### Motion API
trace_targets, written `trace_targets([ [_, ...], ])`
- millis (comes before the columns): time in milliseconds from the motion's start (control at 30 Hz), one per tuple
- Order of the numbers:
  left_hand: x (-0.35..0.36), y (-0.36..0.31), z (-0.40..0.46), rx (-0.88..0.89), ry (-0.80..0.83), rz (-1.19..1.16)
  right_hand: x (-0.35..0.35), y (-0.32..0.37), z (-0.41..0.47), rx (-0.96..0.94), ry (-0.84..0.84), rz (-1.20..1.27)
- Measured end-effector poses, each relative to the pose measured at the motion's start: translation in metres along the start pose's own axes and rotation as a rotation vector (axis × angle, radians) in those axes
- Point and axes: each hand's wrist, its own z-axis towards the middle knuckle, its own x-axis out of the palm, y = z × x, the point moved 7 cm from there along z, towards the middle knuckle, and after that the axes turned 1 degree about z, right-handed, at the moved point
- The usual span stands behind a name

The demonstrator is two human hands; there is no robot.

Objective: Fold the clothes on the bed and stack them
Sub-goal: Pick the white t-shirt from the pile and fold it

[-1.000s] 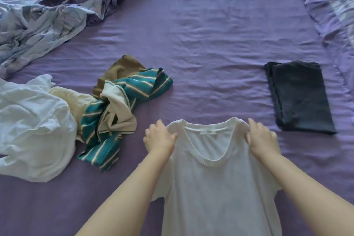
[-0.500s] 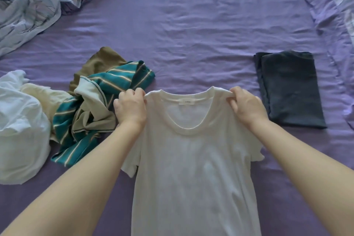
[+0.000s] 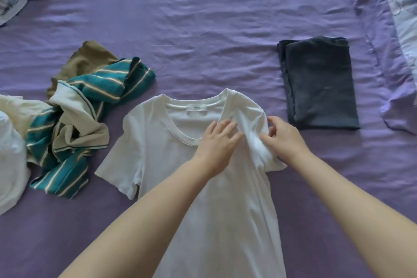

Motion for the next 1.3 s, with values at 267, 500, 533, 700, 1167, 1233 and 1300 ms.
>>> trace_targets([
  [267, -0.025, -0.018, 0.059, -0.001, -0.051, 0.013, -0.021, -0.002, -0.003, -0.091, -0.098, 0.197],
  [500, -0.022, -0.016, 0.101, -0.119, 0.079, 0.058, -0.035, -0.011, 0.003, -0.219, -0.163, -0.070],
  [533, -0.023, -0.012, 0.103, -0.142, 0.077, 0.094, -0.036, -0.015, 0.004, -0.219, -0.147, -0.046],
  [700, -0.027, 0.004, 0.109, -0.267, 0.043, -0.031, -0.039, -0.029, 0.006, -0.186, -0.123, -0.090],
  [1167, -0.021, -0.029, 0.098, -0.436, -0.147, -0.230, -0.049, -0.065, -0.006, -0.043, -0.210, 0.263],
  [1233, -0.022, -0.039, 0.078, -0.475, -0.295, -0.347, -0.052, -0.067, -0.011, 0.015, -0.318, 0.383],
  [1300, 0.001, -0.045, 0.067, -0.565, -0.190, -0.774, -0.055, -0.067, -0.015, 0.085, -0.395, 0.510],
])
